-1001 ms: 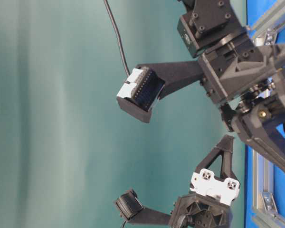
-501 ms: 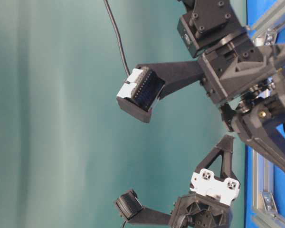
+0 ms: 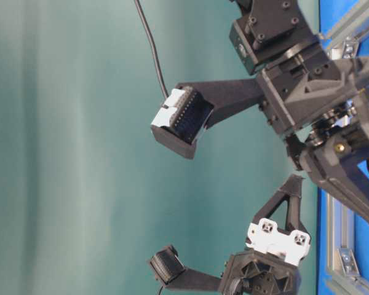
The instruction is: Insert the wire through the string loop located on the left side.
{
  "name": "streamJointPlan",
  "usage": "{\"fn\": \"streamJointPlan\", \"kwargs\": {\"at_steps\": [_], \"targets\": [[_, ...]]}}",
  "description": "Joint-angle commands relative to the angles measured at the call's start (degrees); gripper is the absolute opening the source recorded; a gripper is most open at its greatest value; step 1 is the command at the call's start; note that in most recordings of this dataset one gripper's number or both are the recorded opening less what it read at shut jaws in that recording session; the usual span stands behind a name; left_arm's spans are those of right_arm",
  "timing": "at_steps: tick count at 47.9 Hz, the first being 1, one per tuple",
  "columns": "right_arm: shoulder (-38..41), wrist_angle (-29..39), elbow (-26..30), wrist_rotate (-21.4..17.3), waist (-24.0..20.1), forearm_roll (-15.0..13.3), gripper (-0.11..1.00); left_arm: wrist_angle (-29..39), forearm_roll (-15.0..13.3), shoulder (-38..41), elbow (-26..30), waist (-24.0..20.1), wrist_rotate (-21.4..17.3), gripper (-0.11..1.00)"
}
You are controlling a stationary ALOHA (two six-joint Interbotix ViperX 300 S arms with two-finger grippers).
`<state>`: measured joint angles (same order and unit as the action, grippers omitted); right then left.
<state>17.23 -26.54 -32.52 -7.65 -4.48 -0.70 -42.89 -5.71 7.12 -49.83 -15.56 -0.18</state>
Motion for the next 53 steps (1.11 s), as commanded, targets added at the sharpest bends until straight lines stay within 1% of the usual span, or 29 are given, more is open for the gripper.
{"fn": "streamJointPlan", "kwargs": {"at_steps": [1,27,39,53], "targets": [[-1.14,-0.26,1.14,0.0,0.26,0.18,-0.1,-0.26,0.18,-1.85,0.44,0.0,0.09,0.0],[-0.97,-0.18,1.41,-0.18,0.26,0.18,-0.1,-0.26,0.18,-1.85,0.35,0.09,0.18,0.0],[0.79,-0.18,3.87,-0.18,0.26,0.18,-0.1,-0.35,0.18,-1.85,0.44,0.26,0.18,0.0],[4.13,1.76,8.44,-0.26,0.79,0.18,-0.1,-0.26,0.18,-1.85,0.44,0.7,0.18,0.0]]}}
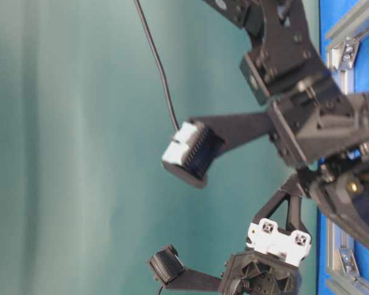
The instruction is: Insert the wire through the string loop located on the left side.
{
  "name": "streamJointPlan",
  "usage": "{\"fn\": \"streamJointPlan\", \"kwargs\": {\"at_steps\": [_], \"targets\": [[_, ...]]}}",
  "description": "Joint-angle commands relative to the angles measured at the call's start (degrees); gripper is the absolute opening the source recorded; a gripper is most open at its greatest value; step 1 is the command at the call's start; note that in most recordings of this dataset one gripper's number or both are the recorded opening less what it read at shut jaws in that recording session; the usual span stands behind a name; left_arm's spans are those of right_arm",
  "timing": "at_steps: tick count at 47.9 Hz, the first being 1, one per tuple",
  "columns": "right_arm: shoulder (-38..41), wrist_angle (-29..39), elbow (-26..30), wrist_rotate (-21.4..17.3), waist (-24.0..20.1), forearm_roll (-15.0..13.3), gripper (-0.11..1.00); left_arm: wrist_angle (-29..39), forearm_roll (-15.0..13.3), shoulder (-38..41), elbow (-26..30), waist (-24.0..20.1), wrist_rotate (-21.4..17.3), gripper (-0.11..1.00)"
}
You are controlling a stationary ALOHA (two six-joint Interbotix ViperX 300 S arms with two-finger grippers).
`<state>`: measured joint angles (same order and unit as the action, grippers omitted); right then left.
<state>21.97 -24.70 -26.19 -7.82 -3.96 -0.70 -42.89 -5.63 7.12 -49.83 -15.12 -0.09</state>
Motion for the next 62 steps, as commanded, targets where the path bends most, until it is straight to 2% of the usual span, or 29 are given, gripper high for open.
{"fn": "streamJointPlan", "kwargs": {"at_steps": [1,23,49,62], "targets": [[-0.35,-0.09,2.46,-0.09,0.26,0.18,-0.1,-0.26,0.09,-1.76,0.35,0.26,0.09,0.0],[4.39,1.85,9.4,-0.09,0.79,0.18,-0.1,-0.26,0.09,-1.85,0.26,0.7,0.09,0.0],[4.66,2.46,9.58,-0.09,0.88,0.18,-0.1,-0.26,0.09,-2.02,-0.09,0.7,0.09,0.0],[4.66,2.37,9.49,0.0,0.79,0.18,-0.1,-0.35,0.09,-5.8,-5.01,0.7,0.0,0.0]]}}
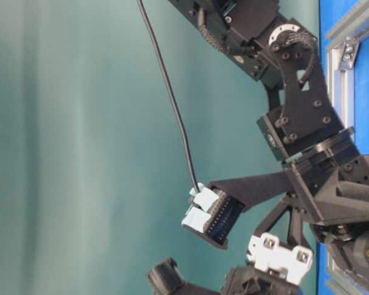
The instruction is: Insert the wire through the string loop located on the left side.
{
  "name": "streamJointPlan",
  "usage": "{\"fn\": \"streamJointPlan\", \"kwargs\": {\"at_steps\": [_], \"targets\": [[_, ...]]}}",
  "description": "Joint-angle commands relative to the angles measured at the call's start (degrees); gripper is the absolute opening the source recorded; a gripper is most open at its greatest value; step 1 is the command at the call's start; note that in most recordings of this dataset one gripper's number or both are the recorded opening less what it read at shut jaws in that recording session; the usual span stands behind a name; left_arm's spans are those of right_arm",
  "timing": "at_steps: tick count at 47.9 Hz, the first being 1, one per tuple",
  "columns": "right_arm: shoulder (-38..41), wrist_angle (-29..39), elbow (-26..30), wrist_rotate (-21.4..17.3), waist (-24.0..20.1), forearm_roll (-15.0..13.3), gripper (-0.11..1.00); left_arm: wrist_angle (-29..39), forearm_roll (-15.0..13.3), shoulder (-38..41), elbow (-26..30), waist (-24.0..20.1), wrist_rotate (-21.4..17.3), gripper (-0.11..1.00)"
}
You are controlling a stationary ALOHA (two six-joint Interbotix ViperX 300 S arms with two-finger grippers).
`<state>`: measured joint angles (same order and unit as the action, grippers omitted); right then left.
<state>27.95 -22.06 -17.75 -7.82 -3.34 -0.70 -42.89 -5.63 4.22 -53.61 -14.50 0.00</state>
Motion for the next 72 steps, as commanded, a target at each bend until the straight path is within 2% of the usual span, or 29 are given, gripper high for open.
{"fn": "streamJointPlan", "kwargs": {"at_steps": [1,28,35,43,49,62,72], "targets": [[-1.32,-0.26,1.05,0.0,0.18,0.18,-0.1,-0.35,0.09,-3.34,-1.93,0.09,-0.09,0.0],[-1.32,-0.44,1.14,0.0,0.18,0.18,-0.1,-0.35,0.09,-21.01,-22.32,-1.41,0.09,0.0],[-1.32,-0.53,1.23,0.0,0.18,0.18,-0.1,0.53,0.09,-23.12,-23.91,-2.02,0.26,0.0],[-1.32,-0.53,1.14,0.0,0.26,0.18,-0.1,5.19,0.09,-22.24,-22.85,-0.97,0.44,0.0],[-1.32,-0.53,1.23,0.0,0.26,0.18,-0.1,5.71,0.35,-22.59,-22.76,2.37,0.44,0.0],[-1.32,-0.7,1.23,0.0,0.26,0.18,-0.1,5.71,0.35,-26.54,-23.99,14.59,0.53,0.0],[-1.32,-0.79,1.23,0.0,0.26,0.18,-0.1,6.15,0.35,-30.76,-24.96,20.83,0.53,0.0]]}}
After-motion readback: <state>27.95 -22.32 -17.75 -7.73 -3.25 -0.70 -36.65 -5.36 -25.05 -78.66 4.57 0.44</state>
